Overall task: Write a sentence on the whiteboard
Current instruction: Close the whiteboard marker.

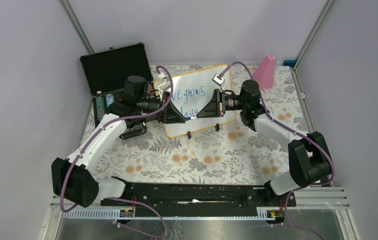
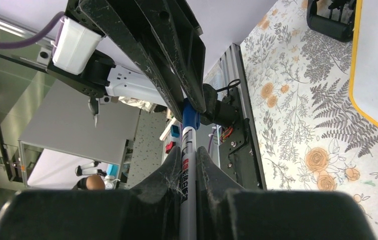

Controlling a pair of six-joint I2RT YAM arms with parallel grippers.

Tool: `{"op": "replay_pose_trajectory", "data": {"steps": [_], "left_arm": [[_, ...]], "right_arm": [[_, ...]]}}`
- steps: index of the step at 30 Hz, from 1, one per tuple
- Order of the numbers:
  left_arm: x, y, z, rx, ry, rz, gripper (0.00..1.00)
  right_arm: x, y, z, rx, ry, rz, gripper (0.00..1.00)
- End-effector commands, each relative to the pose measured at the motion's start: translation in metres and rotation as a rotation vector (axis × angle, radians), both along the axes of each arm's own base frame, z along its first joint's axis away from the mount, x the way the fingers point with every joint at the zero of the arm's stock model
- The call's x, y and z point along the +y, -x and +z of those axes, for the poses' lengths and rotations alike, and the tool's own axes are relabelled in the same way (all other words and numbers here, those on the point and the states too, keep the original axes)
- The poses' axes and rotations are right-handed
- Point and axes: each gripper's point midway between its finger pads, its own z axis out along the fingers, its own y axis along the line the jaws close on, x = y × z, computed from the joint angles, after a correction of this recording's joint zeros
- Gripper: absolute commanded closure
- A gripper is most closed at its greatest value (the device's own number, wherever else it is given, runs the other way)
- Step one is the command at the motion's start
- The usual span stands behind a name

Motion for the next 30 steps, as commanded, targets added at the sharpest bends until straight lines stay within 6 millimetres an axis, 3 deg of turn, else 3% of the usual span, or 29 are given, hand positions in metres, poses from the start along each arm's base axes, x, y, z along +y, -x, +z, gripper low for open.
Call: {"op": "replay_pose_trajectory", "data": {"steps": [1, 9, 20, 24, 26, 30], "left_arm": [[-0.012, 0.002, 0.015, -0.03, 0.066, -0.061, 1.0], [-0.019, 0.0, 0.016, -0.013, 0.076, -0.061, 1.0], [-0.022, -0.002, 0.019, -0.02, 0.085, -0.062, 1.0], [-0.021, 0.0, 0.018, -0.029, 0.082, -0.061, 1.0], [-0.017, 0.0, 0.015, -0.045, 0.063, -0.047, 0.93], [-0.001, -0.008, 0.01, -0.081, 0.015, 0.008, 0.65]], "right_arm": [[0.014, 0.013, 0.004, -0.097, -0.002, 0.056, 1.0], [0.026, 0.024, -0.001, -0.104, 0.013, 0.092, 1.0], [0.044, 0.053, -0.001, -0.087, 0.002, 0.191, 1.0], [0.043, 0.05, 0.001, -0.098, 0.005, 0.2, 1.0], [0.039, 0.042, 0.002, -0.117, 0.013, 0.173, 1.0], [0.017, 0.013, -0.001, -0.138, 0.069, 0.07, 1.0]]}}
